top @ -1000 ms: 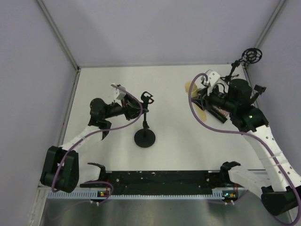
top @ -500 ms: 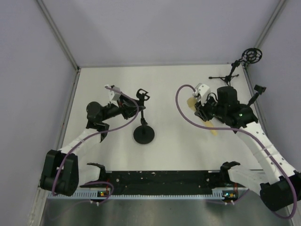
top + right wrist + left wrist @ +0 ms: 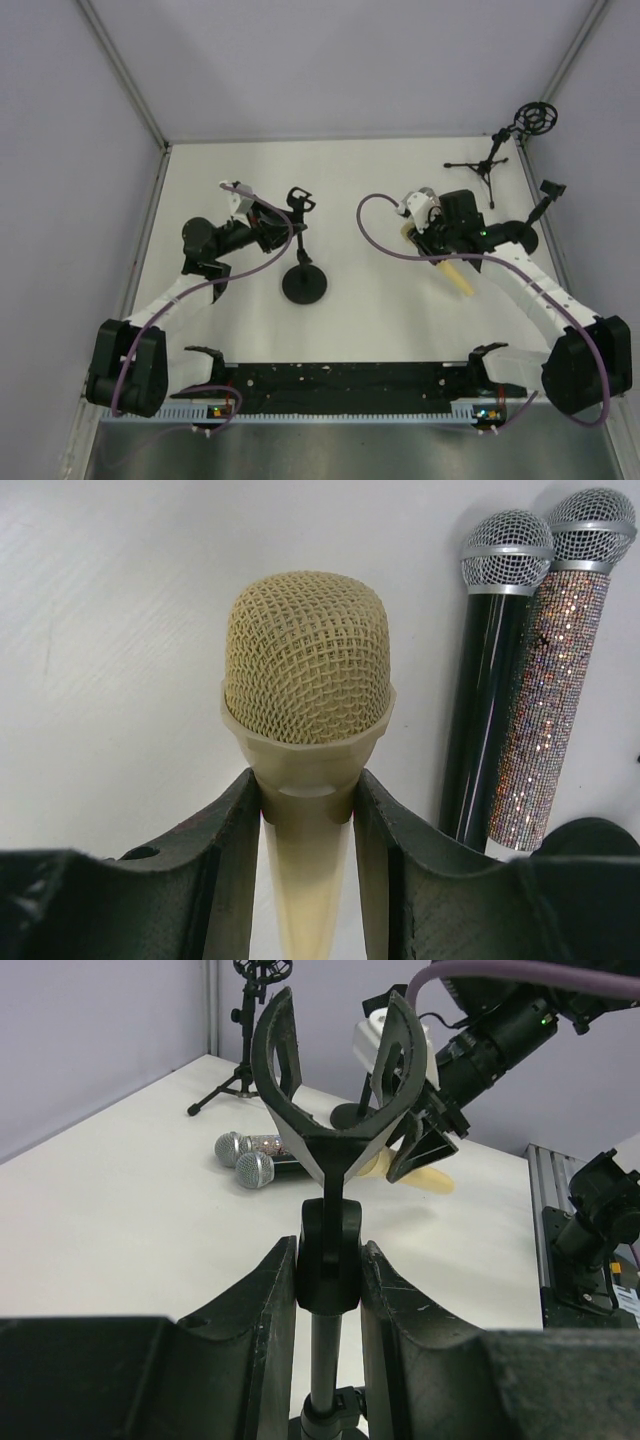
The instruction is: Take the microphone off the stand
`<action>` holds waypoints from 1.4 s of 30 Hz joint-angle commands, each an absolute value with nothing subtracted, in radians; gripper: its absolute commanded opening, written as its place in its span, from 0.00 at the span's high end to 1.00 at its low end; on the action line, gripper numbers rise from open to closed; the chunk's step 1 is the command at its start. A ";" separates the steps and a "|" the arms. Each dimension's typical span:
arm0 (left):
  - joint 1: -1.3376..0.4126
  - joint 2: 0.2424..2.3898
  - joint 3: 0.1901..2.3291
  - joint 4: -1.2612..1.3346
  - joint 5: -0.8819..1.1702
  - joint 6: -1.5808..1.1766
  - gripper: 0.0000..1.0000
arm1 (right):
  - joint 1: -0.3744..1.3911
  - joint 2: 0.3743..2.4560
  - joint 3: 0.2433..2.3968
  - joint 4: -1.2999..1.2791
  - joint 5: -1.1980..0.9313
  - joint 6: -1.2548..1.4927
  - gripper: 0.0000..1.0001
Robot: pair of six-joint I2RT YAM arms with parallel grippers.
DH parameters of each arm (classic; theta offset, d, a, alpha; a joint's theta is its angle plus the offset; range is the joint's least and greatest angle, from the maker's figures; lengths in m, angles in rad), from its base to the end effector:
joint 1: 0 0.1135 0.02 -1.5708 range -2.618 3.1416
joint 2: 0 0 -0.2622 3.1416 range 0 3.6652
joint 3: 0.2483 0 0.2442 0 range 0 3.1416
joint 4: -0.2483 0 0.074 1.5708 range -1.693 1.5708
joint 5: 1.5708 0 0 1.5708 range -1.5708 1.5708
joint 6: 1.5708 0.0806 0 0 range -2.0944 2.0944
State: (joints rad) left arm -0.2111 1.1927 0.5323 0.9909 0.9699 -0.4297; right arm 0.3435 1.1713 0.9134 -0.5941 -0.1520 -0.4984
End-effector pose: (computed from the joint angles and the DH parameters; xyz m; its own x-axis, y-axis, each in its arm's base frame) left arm 0.2404 -0.1195 0.2982 -0.0787 -0.2240 -0.9714 0.9334 0.3256 -0.1507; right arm 0.2439 0.1002 0.2371 -0.4184 -0.6515 -0.6328 -0.7136 0.6669 -0.2147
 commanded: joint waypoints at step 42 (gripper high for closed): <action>-0.199 1.155 0.514 1.131 0.920 -0.446 1.00 | 0.426 1.549 0.828 -0.153 0.294 -0.557 0.59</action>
